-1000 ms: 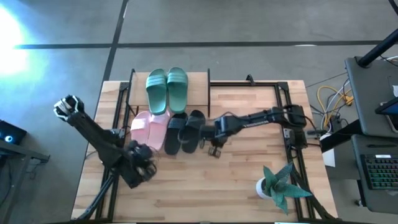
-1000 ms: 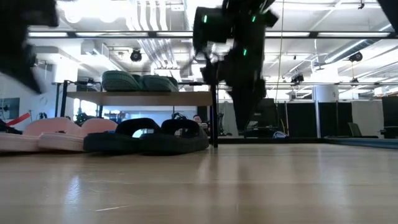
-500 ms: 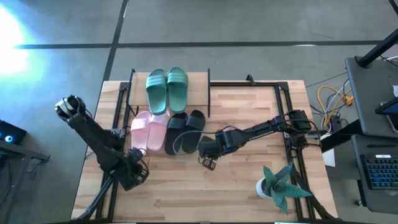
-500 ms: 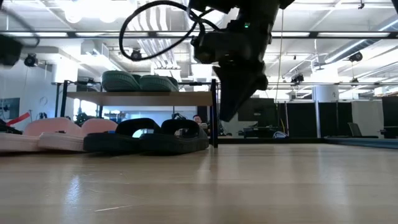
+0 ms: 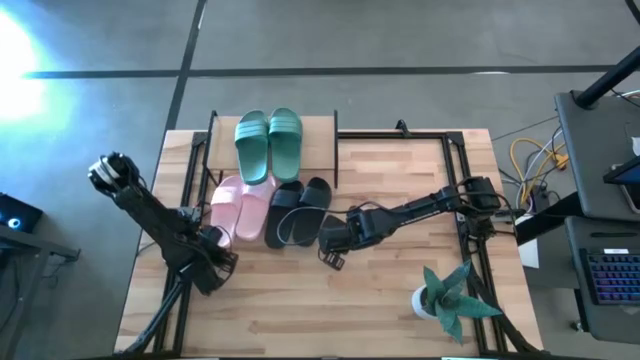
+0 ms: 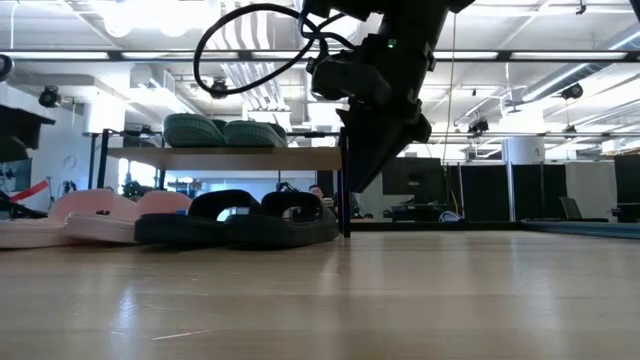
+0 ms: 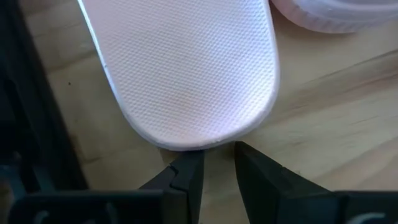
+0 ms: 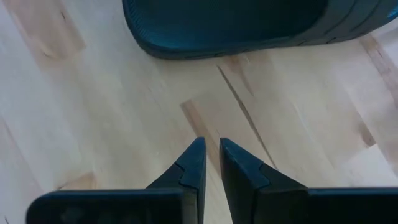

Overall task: Pick and place slides into the shelf
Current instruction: Adjust the slides under the shelf

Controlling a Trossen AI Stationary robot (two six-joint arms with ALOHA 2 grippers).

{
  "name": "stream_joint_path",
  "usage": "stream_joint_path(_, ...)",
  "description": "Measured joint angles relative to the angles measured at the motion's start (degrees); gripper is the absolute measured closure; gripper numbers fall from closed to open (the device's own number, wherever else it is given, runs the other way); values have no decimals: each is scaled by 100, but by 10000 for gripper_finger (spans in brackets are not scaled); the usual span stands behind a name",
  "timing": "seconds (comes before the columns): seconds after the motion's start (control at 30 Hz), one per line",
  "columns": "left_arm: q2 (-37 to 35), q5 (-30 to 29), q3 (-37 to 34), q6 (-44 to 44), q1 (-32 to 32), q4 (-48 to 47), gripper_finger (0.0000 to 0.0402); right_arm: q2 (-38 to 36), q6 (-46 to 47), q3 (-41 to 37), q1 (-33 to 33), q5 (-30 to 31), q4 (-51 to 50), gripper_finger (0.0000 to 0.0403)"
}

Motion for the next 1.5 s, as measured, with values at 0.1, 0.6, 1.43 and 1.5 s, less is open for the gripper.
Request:
stream_joint_path(0.1,-76,-99,-128,0,0,41,324,0,2,0,0,10,10,364)
stream_joint_path(0.6,-142,-806,-174,-259,283,-39,324,0,393,9,-4,25,283,364)
stream_joint_path(1.43,-846,-2214,50,1314,562,957,324,1028,2720,-7,-63,-1354,2976,364)
stream_joint_path(1.5,-846,-2222,93,1407,562,962,324,1157,2717,-7,-70,-1191,3125,364)
